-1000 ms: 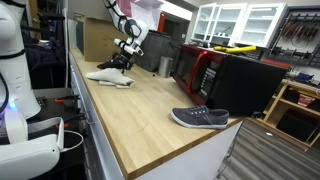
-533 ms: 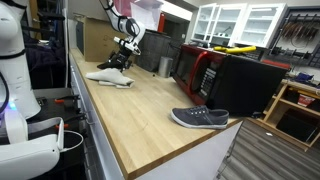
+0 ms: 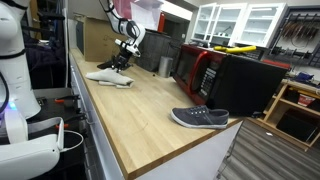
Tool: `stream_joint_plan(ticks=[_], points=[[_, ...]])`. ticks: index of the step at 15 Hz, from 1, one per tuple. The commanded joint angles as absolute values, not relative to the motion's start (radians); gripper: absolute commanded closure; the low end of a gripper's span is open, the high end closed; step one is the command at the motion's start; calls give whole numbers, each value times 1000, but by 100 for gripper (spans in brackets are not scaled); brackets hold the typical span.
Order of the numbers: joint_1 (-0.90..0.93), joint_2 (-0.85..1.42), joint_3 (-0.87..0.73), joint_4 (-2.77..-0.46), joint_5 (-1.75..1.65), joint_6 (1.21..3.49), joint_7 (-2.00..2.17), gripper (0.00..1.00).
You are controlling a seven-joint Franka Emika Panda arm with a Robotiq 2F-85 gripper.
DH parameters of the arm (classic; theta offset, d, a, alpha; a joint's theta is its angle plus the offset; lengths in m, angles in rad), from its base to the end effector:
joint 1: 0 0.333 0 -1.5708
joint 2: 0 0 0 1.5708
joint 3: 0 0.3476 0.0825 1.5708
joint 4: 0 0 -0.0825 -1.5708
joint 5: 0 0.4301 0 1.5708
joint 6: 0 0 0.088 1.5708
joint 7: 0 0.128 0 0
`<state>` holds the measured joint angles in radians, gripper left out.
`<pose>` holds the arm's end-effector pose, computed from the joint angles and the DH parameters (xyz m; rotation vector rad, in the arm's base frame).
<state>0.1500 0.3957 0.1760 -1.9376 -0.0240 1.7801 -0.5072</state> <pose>0.5566 0.1843 0.2327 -2.6736 -1.2107 0.8131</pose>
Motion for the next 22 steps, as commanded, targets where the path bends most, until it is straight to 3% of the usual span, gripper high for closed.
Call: stream_joint_plan(ticks=[1,14,22], points=[[126,374,196,-1934,-2,1812,-529,98],[128,512,162,-1722,138,2076,-285,99],[63,669,76,-1514,121,2055,-161,99]])
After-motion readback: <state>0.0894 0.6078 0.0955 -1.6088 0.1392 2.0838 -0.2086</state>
